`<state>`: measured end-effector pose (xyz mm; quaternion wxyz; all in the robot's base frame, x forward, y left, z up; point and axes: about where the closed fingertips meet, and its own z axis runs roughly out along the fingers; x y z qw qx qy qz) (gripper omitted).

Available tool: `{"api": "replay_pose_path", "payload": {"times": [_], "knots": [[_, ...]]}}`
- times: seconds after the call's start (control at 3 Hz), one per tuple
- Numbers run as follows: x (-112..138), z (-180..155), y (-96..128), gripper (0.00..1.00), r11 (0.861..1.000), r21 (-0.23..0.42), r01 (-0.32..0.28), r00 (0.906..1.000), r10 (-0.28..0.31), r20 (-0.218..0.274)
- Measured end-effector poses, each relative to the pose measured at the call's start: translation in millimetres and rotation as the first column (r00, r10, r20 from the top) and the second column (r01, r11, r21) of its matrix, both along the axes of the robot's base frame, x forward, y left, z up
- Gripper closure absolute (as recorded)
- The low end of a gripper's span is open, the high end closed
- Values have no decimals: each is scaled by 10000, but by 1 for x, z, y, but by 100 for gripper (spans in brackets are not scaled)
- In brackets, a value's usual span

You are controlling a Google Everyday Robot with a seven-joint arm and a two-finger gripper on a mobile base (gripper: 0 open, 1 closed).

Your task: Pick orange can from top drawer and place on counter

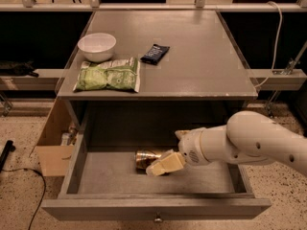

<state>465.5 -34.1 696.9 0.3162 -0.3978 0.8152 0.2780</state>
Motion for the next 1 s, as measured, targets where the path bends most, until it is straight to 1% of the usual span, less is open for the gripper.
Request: {"api": "replay_pose_path", "payload": {"times": [0.33, 0.67, 1.0], "knots": [[20, -13, 4, 0, 9999, 46, 131, 9998, -131, 166], [30, -24, 5, 0, 9997, 45, 245, 9995, -246, 194], [36, -42, 5, 0, 9991, -29, 434, 9991, -434, 43]]}}
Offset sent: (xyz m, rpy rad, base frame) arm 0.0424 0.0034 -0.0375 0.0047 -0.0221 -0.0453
